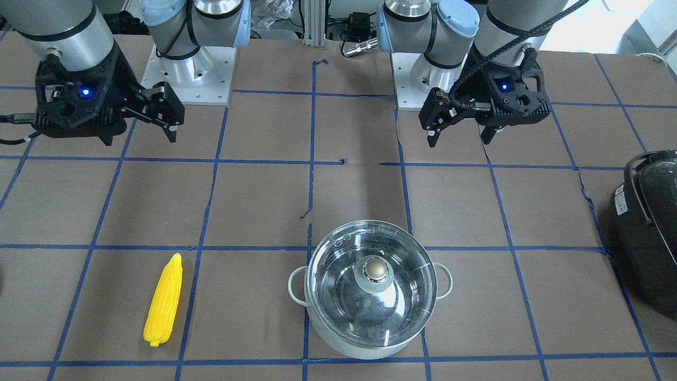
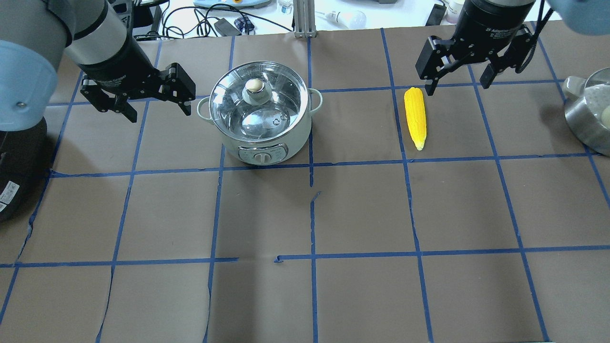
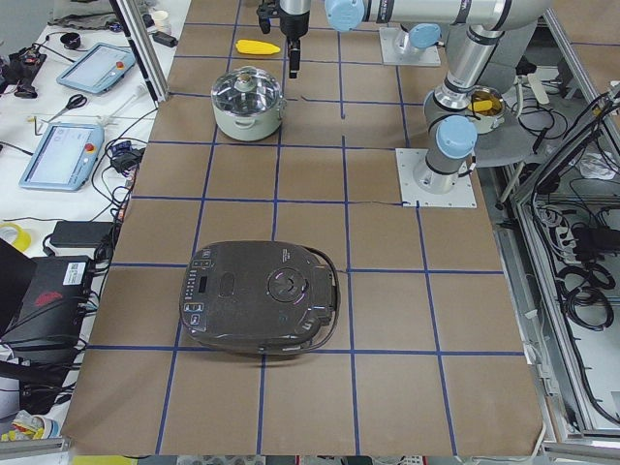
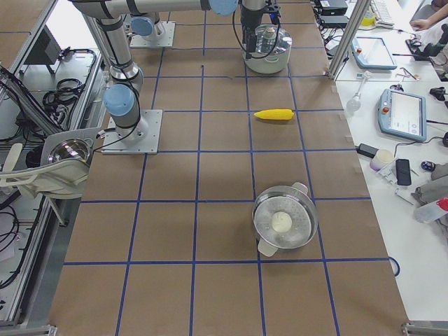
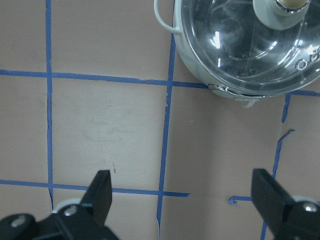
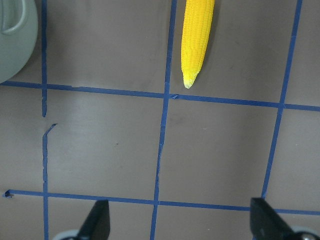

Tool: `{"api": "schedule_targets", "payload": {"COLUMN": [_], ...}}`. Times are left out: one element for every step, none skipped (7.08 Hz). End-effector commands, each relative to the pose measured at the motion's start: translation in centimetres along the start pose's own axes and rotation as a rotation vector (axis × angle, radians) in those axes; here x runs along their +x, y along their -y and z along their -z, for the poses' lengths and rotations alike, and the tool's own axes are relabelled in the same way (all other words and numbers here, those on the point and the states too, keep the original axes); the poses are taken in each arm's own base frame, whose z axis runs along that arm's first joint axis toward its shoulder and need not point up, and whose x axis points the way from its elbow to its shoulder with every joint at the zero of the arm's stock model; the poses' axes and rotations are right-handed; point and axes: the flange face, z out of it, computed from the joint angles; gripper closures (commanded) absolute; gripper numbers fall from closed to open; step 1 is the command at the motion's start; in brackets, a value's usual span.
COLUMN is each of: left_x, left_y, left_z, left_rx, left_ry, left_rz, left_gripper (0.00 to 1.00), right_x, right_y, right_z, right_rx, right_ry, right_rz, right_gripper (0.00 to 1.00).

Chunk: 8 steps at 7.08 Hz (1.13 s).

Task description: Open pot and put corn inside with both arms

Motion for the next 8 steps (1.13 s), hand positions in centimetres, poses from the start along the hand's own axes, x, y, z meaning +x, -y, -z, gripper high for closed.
{"api": "schedule_targets", "payload": {"left_x": [0.02, 0.06, 0.01, -0.05, 0.0, -0.12, -0.11, -0.09], "left_y": [0.13, -0.06, -0.11, -0.07, 0.09, 0.26, 0.26, 0.31], "left_z": [0.64, 0.1, 0.11, 0.02, 0.1, 0.15, 0.21, 0.09], "left_rx": [0.014, 0.001, 0.003, 0.001, 0.003, 0.004, 0.004, 0.004], "left_ry": [-0.007, -0.004, 0.0, 0.007, 0.004, 0.01, 0.008, 0.007], "left_rz": [0.002, 0.0, -0.003, -0.004, -0.006, -0.003, -0.003, -0.003], "left_gripper": [0.0, 0.0, 0.0, 0.0, 0.0, 0.0, 0.0, 0.0], "right_x": [-0.14, 0.04, 0.1, 0.07, 0.41, 0.8, 0.79, 0.61], "right_y": [0.07, 0.19, -0.02, -0.4, -0.33, -0.11, -0.05, -0.17], "right_z": [-0.76, -0.85, -0.66, -0.18, -0.54, -0.86, -0.61, -0.48], "right_rx": [-0.012, -0.014, -0.015, -0.015, -0.026, -0.032, -0.019, -0.016], "right_ry": [0.015, 0.006, -0.001, -0.001, -0.026, -0.062, -0.063, -0.054], "right_rz": [-0.001, -0.003, 0.008, 0.007, 0.004, -0.002, -0.002, -0.002], "right_gripper": [0.0, 0.0, 0.0, 0.0, 0.0, 0.0, 0.0, 0.0]}}
